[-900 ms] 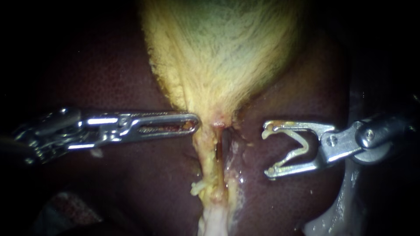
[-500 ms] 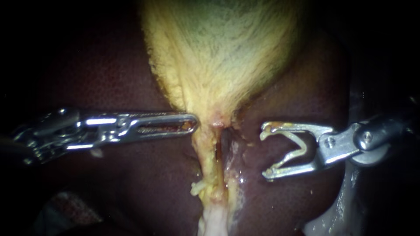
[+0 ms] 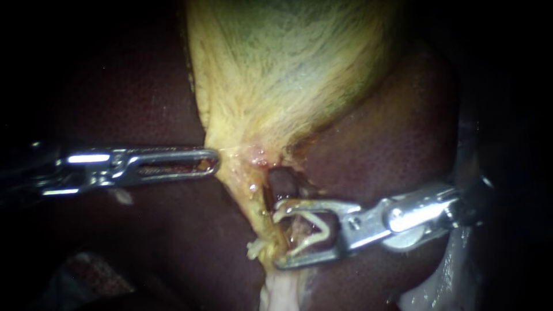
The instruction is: Clipping second clip left tube
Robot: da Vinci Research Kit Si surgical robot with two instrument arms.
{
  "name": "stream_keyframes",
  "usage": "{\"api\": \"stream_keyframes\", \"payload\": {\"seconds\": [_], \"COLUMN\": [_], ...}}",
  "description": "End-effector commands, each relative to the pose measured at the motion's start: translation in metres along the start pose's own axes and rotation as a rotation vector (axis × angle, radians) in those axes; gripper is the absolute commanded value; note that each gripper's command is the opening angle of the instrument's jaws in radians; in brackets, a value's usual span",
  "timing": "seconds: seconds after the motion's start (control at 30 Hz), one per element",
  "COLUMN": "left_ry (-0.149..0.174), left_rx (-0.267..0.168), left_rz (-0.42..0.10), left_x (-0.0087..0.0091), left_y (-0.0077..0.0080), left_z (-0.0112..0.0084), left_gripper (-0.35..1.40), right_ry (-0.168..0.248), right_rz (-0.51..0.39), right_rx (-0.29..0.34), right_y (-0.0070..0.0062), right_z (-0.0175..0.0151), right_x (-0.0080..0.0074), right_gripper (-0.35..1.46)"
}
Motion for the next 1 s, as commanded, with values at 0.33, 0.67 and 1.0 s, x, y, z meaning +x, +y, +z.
{"api": "stream_keyframes", "payload": {"seconds": [0.33, 0.67, 1.0], "left_ry": [-0.002, -0.01, -0.011], "left_rx": [-0.005, -0.003, -0.003], "left_rz": [-0.003, -0.01, -0.011], "left_x": [0.0, -0.0007, -0.0008], "left_y": [-0.0011, -0.0024, -0.0027], "left_z": [-0.0004, -0.0011, -0.0007], "left_gripper": [-0.35, -0.35, -0.35], "right_ry": [-0.056, -0.154, -0.156], "right_rz": [0.026, 0.023, 0.016], "right_rx": [-0.007, -0.042, -0.049], "right_y": [0.0027, 0.0039, 0.003], "right_z": [0.0013, 0.0016, 0.0046], "right_x": [-0.0032, -0.0049, -0.0046], "right_gripper": [0.57, 0.56, 0.57]}}
